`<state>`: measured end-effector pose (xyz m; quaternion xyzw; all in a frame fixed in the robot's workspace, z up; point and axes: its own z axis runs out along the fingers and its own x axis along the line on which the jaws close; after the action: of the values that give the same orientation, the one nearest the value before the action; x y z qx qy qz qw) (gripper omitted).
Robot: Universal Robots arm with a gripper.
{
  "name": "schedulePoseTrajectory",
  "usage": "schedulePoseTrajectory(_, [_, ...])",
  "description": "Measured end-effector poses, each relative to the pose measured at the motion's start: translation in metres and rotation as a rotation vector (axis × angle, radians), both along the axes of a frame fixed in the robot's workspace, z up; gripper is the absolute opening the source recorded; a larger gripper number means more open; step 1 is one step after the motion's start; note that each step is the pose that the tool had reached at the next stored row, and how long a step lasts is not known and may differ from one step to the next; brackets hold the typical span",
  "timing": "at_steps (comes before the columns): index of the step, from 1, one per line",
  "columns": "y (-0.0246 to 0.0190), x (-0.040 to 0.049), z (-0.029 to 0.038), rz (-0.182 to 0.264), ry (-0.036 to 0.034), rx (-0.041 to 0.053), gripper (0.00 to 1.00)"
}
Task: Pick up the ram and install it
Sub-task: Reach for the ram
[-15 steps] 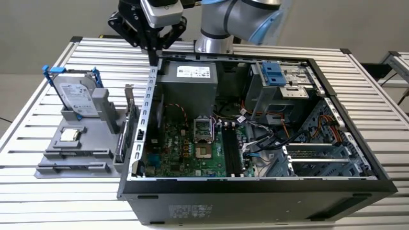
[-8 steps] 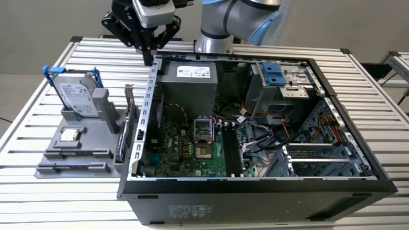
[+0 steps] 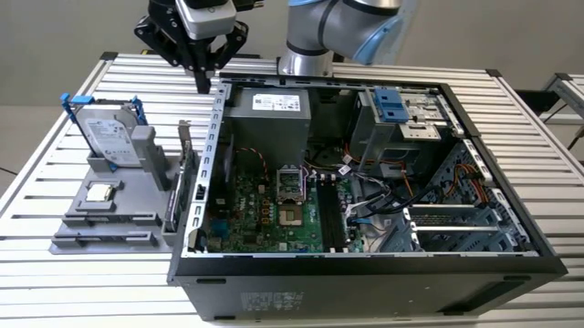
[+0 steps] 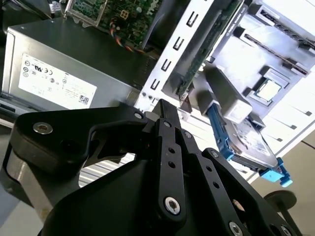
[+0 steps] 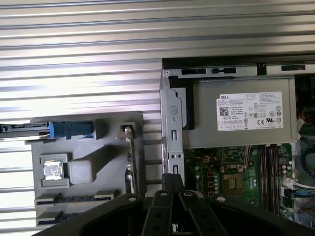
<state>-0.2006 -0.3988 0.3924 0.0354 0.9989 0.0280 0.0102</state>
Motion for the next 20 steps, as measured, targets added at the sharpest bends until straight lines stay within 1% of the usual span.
schedulePoseTrajectory(20, [0.0,-0.0245,0.0,0.0,0.0008,0.0015,0.0])
